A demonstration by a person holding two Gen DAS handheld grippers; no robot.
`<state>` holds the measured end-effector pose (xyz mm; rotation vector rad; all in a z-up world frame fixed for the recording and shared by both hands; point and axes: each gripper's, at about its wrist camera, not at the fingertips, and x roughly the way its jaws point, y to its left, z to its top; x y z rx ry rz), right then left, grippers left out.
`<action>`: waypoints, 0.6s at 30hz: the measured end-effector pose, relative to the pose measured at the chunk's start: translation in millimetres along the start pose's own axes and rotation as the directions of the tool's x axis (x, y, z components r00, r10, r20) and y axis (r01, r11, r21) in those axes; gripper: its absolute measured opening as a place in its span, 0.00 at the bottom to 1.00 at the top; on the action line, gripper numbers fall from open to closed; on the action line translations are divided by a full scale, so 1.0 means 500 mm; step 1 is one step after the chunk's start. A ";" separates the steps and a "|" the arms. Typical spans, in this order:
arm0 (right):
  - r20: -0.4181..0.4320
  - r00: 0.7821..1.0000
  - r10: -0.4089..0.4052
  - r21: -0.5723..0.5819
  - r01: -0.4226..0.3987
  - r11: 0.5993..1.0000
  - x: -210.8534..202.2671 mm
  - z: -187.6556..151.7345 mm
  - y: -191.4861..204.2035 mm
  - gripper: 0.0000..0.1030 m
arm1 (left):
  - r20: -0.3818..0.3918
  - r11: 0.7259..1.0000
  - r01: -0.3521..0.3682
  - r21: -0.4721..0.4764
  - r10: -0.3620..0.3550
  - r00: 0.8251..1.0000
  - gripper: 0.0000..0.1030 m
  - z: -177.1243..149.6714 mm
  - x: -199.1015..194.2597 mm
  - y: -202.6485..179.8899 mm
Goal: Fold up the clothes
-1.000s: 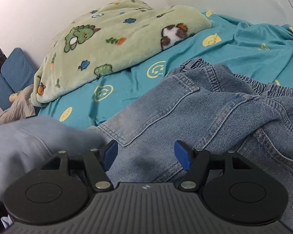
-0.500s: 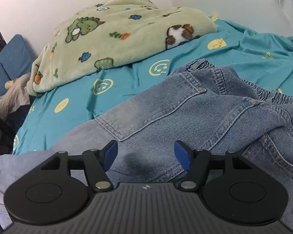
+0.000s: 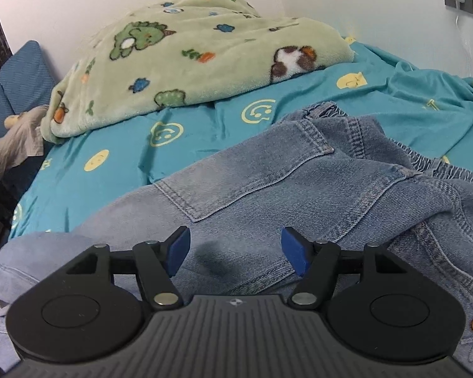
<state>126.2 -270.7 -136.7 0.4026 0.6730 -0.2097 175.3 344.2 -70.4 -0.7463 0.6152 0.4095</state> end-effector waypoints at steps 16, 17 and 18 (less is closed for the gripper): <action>0.010 0.997 0.074 0.024 -0.075 0.997 -0.037 0.012 -0.006 0.65 | -0.323 0.958 0.213 0.193 -0.143 0.936 0.69 -0.289 -0.005 -0.393; 0.013 0.997 0.079 0.026 -0.080 0.996 -0.037 0.013 -0.006 0.65 | -0.350 0.957 0.204 0.204 -0.123 0.928 0.69 -0.313 0.013 -0.416; 0.016 0.996 0.085 0.029 -0.085 0.996 -0.038 0.015 -0.006 0.65 | -0.373 0.956 0.194 0.221 -0.101 0.922 0.69 -0.338 0.029 -0.439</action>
